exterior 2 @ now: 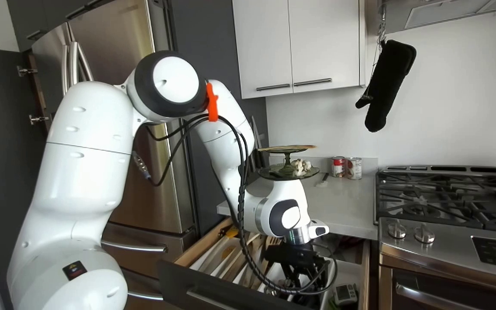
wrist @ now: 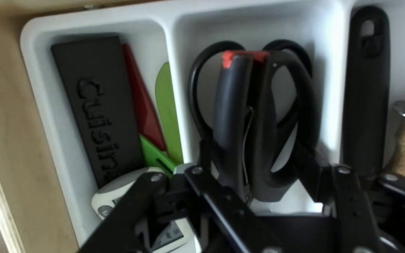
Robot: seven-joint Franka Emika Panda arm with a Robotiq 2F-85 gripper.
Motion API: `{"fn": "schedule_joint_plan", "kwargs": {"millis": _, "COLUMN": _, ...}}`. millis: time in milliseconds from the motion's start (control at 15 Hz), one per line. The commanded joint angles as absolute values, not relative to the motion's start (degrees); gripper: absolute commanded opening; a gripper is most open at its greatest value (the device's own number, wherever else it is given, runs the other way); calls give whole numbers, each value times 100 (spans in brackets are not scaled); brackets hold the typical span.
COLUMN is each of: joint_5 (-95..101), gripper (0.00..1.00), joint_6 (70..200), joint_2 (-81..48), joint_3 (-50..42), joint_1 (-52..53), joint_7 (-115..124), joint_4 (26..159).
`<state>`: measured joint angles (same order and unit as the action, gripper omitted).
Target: Remove one scissors from the open drawer and put it on the counter
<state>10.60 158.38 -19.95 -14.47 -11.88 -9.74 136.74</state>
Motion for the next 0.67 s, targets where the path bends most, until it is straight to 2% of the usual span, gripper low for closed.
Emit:
{"fn": "schedule_joint_plan", "kwargs": {"millis": 0, "joint_5": 1101, "gripper": 62, "joint_6": 15909, "joint_2": -2297, "joint_3": -1461, "joint_1": -1197, "joint_7": -823, "joint_4": 13499}}
{"fn": "schedule_joint_plan", "kwargs": {"millis": 200, "joint_5": 1121, "gripper": 63, "joint_6": 15886, "joint_2": -2387, "joint_3": -1467, "joint_1": -1179, "joint_7": -794, "joint_4": 13446}}
{"fn": "schedule_joint_plan", "kwargs": {"millis": 333, "joint_5": 1144, "gripper": 58, "joint_6": 15899, "joint_2": -2399, "joint_3": -1482, "joint_1": -1161, "joint_7": -774, "joint_4": 13437}}
{"fn": "schedule_joint_plan", "kwargs": {"millis": 467, "joint_5": 1167, "gripper": 37, "joint_6": 15892, "joint_2": -2386, "joint_3": -1503, "joint_1": -1148, "joint_7": -761, "joint_4": 13429}}
{"fn": "schedule_joint_plan", "kwargs": {"millis": 600, "joint_5": 1215, "gripper": 21, "joint_6": 15831, "joint_2": -2321, "joint_3": -1555, "joint_1": -1138, "joint_7": -761, "joint_4": 13421}}
